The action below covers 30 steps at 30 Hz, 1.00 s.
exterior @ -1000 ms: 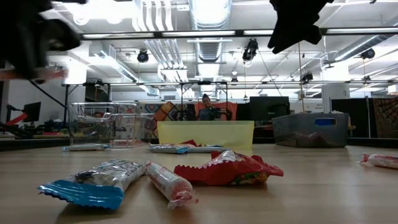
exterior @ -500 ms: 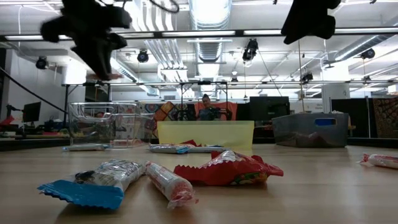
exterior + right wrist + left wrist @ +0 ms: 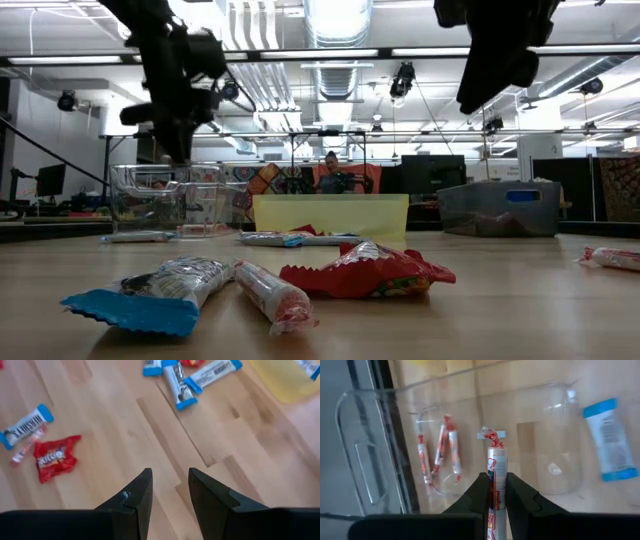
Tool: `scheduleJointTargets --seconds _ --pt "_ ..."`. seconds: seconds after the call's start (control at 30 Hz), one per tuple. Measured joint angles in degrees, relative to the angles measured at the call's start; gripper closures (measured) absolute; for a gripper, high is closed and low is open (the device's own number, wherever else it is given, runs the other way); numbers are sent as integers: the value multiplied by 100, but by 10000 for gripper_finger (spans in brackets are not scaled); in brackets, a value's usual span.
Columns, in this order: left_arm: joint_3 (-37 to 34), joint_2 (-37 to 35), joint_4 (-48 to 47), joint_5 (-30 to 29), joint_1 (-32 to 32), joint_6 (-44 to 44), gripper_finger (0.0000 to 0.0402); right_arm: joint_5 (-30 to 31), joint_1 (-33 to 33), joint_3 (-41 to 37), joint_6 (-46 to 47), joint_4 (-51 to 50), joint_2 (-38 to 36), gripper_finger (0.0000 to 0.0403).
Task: Sort candy
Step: Put the orange candy into the transparent bin
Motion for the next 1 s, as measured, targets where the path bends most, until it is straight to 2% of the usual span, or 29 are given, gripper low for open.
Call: scheduleJointTargets --seconds 0.2,0.53,0.83,1.0 --pt "-3 635 698 113 524 402 381 -279 0 0 0 2 176 284" --pt "115 1605 780 73 551 406 381 -287 0 0 22 2 152 284" --pt "203 2098 1140 14 613 260 381 -283 0 0 24 19 157 284" --pt "203 2233 1261 17 647 125 363 -267 0 0 24 39 157 284"
